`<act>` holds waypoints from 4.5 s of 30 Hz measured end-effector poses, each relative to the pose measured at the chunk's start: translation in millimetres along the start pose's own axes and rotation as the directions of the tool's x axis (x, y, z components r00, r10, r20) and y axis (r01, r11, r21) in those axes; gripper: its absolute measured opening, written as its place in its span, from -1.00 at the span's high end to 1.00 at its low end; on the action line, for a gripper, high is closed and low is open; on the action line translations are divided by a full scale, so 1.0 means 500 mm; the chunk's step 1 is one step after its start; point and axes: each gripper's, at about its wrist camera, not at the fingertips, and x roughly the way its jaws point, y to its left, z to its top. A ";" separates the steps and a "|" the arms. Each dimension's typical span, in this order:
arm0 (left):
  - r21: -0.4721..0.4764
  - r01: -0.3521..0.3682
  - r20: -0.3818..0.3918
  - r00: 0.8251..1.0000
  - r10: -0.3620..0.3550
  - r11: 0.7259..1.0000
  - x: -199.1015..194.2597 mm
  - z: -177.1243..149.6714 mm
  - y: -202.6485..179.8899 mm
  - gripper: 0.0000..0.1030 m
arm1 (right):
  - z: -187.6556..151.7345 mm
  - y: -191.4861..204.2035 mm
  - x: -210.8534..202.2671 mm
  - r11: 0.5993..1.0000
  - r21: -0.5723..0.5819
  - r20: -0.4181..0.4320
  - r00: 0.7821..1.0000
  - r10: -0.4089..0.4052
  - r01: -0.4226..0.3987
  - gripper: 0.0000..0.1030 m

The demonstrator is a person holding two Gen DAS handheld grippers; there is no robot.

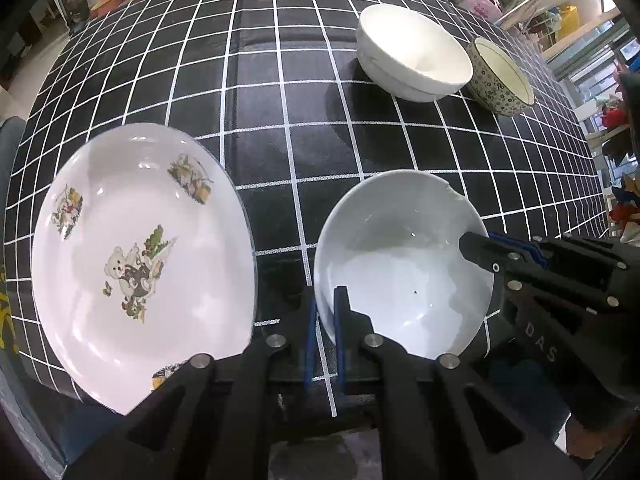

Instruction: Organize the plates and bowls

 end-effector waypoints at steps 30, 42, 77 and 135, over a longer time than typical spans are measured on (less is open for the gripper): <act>0.058 0.031 0.109 0.993 -0.038 0.998 -0.155 0.244 -0.073 0.87 | 0.232 -0.128 -0.147 0.988 0.127 0.098 0.993 0.070 -0.082 0.81; 0.063 0.027 0.037 0.999 -0.030 0.998 -0.037 0.356 -0.095 0.87 | 0.324 -0.186 -0.031 0.974 0.187 -0.007 0.992 0.128 -0.124 0.81; 0.093 -0.070 -0.021 0.997 0.072 0.993 0.053 0.324 -0.083 0.85 | 0.248 -0.053 0.090 0.991 0.116 -0.047 0.996 0.078 -0.072 0.81; 0.051 -0.094 0.049 0.995 0.092 0.994 -0.091 0.152 -0.070 0.82 | 0.045 0.185 -0.016 0.995 0.090 -0.015 0.999 0.037 -0.035 0.81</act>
